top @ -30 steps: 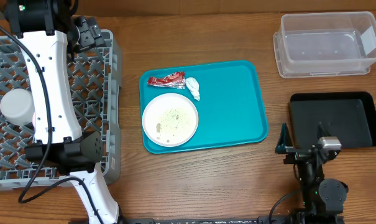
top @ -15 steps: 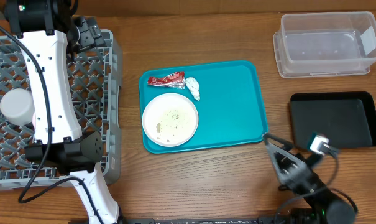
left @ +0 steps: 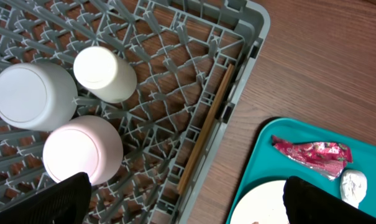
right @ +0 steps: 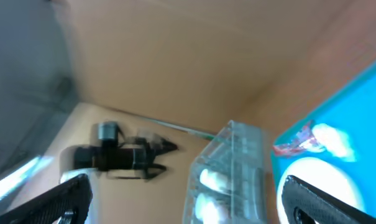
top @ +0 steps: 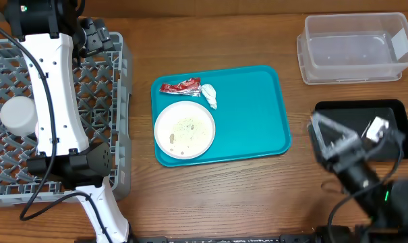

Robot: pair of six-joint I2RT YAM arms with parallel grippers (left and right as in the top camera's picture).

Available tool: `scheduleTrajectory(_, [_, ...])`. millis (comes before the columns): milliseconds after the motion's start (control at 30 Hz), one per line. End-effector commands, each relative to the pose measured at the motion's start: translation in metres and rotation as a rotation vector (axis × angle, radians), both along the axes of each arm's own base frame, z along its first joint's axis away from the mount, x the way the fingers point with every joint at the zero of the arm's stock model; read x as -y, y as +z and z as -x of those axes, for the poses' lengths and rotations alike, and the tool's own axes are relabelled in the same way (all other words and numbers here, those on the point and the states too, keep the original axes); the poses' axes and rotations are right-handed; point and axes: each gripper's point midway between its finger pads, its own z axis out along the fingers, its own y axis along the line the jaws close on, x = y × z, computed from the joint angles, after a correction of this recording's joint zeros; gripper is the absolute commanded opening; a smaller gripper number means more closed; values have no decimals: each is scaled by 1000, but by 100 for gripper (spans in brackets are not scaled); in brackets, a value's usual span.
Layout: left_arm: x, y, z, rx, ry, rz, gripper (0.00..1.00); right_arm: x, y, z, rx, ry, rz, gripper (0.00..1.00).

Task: Sort waste into correct bins and load items into the dishwasher
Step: 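Move the right gripper to the white tissue on the tray and grasp it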

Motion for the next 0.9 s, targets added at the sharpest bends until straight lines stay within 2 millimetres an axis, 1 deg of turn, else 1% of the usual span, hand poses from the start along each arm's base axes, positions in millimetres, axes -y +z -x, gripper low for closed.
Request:
scheduleTrajectory(0, [-2, -5, -1, -16, -4, -4, 100, -11, 6, -28, -5, 109, 301, 99])
scheduleTrajectory(67, [-2, -5, -1, -16, -4, -4, 100, -23, 8, -44, -66, 179, 376, 99])
scheduleTrajectory(167, [-2, -5, -1, -17, -4, -4, 100, -52, 12, -67, -110, 277, 496, 99])
scheduleTrajectory(200, [-2, -5, -1, -17, -4, -4, 100, -62, 11, -74, -122, 295, 543, 99])
scheduleTrajectory(267, [-2, -5, -1, -17, -4, -4, 100, -82, 0, -91, -158, 296, 664, 99])
scheduleTrajectory(333, [-2, -5, -1, -16, -4, -4, 100, -96, -18, -111, -202, 247, 801, 99])
scheduleTrajectory(400, [-2, -5, -1, -17, -4, -4, 100, -106, -35, -129, -231, 195, 896, 100])
scheduleTrajectory(467, [-2, -5, -1, -16, -4, -4, 100, -116, -59, -139, -268, 187, 962, 100])
scheduleTrajectory(567, [-2, -5, -1, -17, -4, -4, 100, -133, -87, -156, -291, 202, 977, 100])
scheduleTrajectory(667, [-2, -5, -1, -16, -4, -4, 100, -143, -123, -173, -339, 221, 1004, 100])
scheduleTrajectory(800, [-2, -5, -1, -16, -4, -4, 100, -155, -160, -191, -371, 240, 1016, 91])
scheduleTrajectory(867, [-2, -5, -1, -16, -4, -4, 100, -163, -169, -197, -363, 252, 1003, 88])
